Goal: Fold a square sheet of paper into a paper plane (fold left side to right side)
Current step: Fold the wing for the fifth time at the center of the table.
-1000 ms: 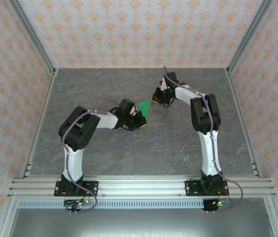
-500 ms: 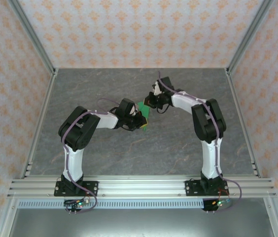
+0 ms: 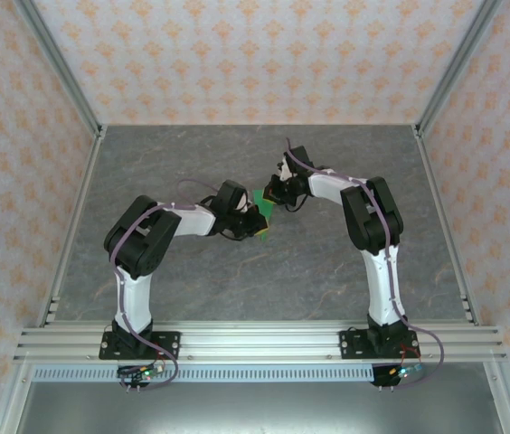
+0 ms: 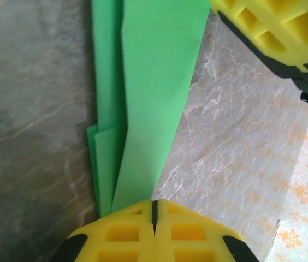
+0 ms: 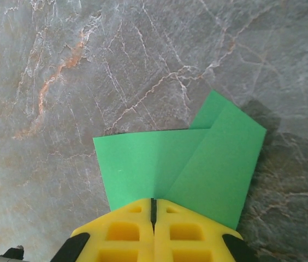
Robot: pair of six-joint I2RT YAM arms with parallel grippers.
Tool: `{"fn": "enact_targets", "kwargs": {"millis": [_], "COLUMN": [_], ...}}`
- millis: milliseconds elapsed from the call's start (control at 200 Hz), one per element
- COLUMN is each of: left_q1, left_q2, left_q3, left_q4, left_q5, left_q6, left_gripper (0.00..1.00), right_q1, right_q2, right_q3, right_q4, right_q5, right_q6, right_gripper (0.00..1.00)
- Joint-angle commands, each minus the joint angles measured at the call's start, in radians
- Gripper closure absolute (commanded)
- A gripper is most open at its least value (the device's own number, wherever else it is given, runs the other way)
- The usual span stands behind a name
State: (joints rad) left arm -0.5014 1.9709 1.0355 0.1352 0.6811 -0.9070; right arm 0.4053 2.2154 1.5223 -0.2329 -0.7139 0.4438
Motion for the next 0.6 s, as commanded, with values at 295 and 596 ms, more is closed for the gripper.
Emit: {"fn": "enact_targets", "kwargs": {"millis": [295, 596], "left_q1": [-0.014, -0.017], "left_q2": [-0.092, -0.035], "left_q3": [0.006, 0.034], "left_q4": [-0.080, -0.091], "left_q5": [0.047, 0.065], "left_q6": [0.034, 0.042], "left_gripper": [1.00, 0.99], "right_q1": [0.000, 0.001], "right_q2": [0.036, 0.037], "right_q3": [0.015, 0.019], "right_q4": [-0.077, -0.091], "right_q5": [0.055, 0.060], "right_q6": [-0.034, -0.042], "right_gripper": [1.00, 1.00]}}
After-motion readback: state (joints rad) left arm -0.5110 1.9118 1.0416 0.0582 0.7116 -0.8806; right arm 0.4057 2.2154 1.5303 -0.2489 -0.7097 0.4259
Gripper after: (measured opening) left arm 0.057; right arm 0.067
